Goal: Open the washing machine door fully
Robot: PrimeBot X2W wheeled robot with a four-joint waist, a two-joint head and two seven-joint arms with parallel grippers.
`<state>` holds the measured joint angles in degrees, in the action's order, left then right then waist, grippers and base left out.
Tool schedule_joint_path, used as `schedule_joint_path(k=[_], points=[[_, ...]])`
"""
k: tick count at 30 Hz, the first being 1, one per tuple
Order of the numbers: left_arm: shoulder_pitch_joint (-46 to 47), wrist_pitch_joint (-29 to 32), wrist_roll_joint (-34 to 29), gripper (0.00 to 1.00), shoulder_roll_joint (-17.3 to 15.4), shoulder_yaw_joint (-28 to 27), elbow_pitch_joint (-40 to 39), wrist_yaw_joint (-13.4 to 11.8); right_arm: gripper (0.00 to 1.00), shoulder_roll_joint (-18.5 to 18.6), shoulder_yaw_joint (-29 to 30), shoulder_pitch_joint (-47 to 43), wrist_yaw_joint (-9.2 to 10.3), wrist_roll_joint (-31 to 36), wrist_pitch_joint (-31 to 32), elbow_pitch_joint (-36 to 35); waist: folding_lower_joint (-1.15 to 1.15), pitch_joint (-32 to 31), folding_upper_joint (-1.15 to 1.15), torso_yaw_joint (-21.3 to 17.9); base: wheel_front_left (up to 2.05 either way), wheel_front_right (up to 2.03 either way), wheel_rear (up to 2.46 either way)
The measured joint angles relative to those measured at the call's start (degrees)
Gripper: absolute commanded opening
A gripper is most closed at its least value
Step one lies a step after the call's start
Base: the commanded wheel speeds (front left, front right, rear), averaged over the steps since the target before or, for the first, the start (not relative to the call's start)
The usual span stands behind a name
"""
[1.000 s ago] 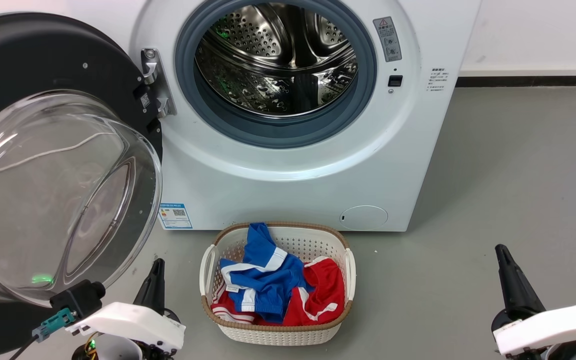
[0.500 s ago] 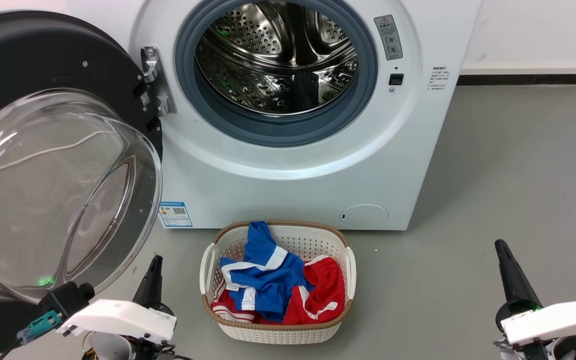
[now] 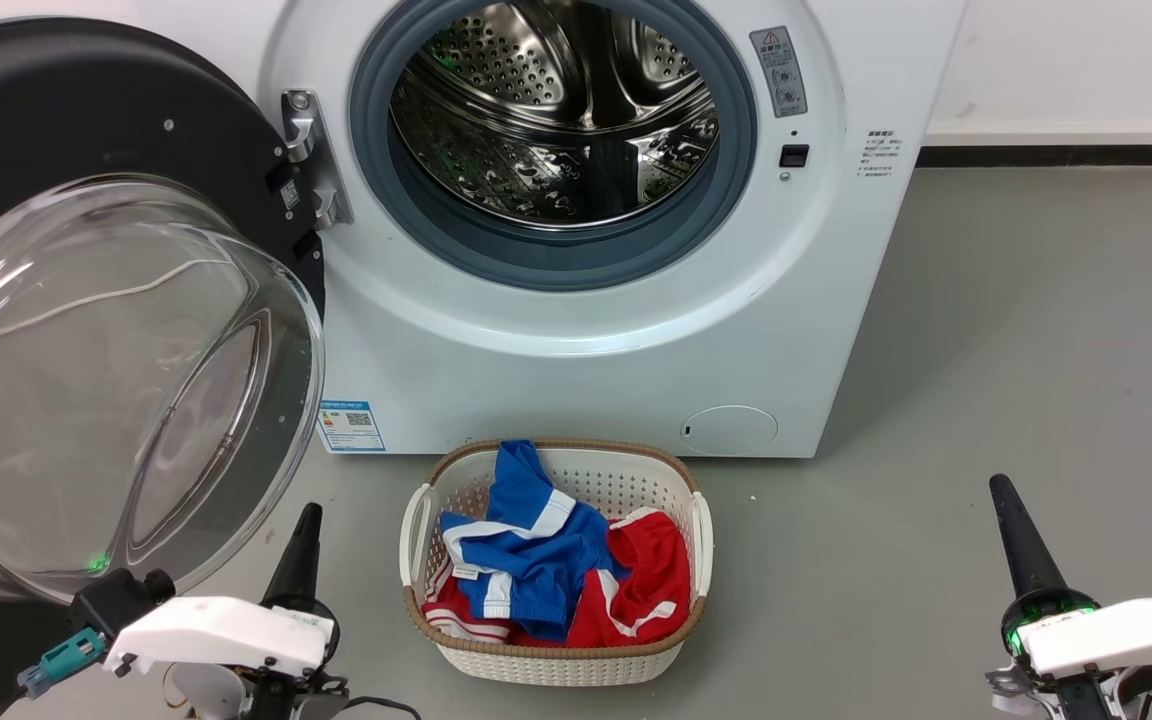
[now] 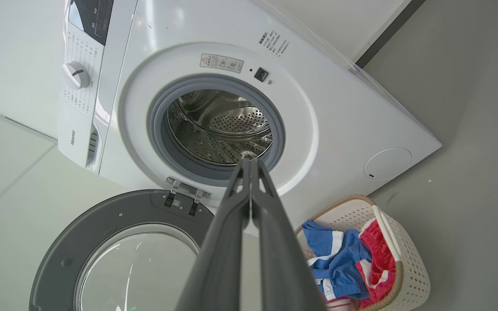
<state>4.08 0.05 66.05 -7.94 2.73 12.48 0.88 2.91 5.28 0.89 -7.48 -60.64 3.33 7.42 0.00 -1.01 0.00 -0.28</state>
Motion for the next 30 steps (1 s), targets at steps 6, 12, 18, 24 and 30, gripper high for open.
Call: schedule_joint_path(k=[6,12,18,24,30], points=[[0.1,0.8,3.1,0.0,0.6,-1.1,0.2,0.7,0.0,0.0,0.1,0.7,0.0,-3.7,0.3,0.7,0.0,0.1,0.0,0.0,0.0,0.0,0.0],[0.6,1.7,6.9,0.0,1.3,-2.4,0.4,1.7,0.0,0.0,0.3,1.3,0.0,-8.3,0.8,1.8,0.0,0.3,0.0,0.1,0.0,0.0,0.0],[0.7,2.3,9.6,0.0,1.7,-3.4,0.6,2.4,0.0,0.0,0.4,1.9,0.0,-11.6,1.1,2.4,0.0,0.4,0.0,0.1,0.0,0.0,0.0],[0.9,2.9,12.1,0.0,2.3,-4.2,0.7,3.0,0.0,0.0,0.5,2.3,0.0,-14.7,1.3,3.1,0.0,0.5,0.0,0.1,0.0,0.0,0.0],[1.0,3.6,15.0,0.0,2.9,-5.3,0.9,3.7,0.0,0.0,0.6,2.7,0.0,-18.1,1.8,3.8,0.0,0.6,0.0,0.1,0.0,0.0,0.0]])
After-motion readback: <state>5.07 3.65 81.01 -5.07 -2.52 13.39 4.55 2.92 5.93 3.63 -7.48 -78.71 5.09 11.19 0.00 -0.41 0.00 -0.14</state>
